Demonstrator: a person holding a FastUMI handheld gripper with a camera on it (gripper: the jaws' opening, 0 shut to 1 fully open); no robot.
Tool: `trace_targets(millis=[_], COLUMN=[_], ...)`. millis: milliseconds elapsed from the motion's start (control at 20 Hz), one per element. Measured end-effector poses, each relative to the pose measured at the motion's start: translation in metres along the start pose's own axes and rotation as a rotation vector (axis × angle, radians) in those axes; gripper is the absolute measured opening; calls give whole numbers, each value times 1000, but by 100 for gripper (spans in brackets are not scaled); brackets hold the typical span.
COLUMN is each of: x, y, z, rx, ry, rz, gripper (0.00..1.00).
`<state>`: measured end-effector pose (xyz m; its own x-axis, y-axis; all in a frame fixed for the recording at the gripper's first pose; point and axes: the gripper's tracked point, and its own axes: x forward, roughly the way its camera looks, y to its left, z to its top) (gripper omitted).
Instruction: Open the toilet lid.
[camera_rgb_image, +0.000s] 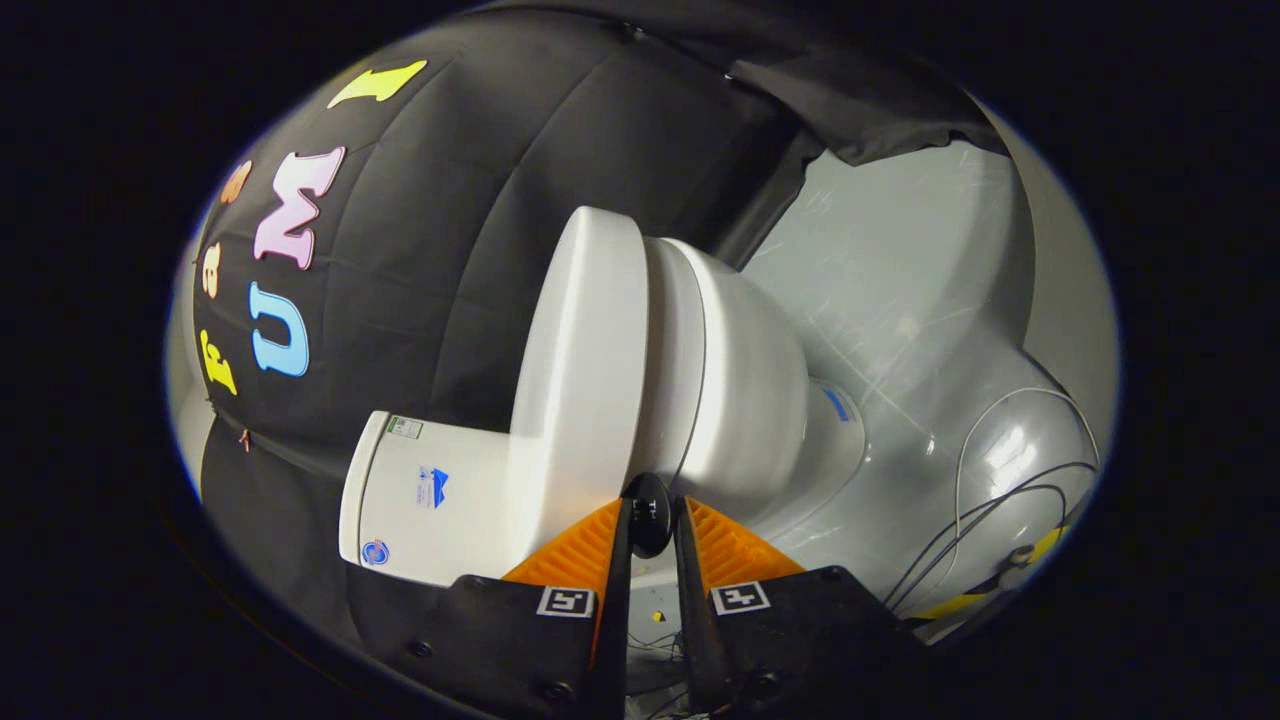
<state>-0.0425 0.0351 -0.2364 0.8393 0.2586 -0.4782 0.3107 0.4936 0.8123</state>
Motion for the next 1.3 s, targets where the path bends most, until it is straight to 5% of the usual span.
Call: trace_targets(millis=[50,150,700,1300], x=[8,0,-10,-35], y=[-4,-3,17,93], z=[-1,1,5,10], rx=[-18,28,-49,-202], ry=[-2,-17,-50,-121], rz=[4,-8,-19,-74], gripper=[28,9,7,6])
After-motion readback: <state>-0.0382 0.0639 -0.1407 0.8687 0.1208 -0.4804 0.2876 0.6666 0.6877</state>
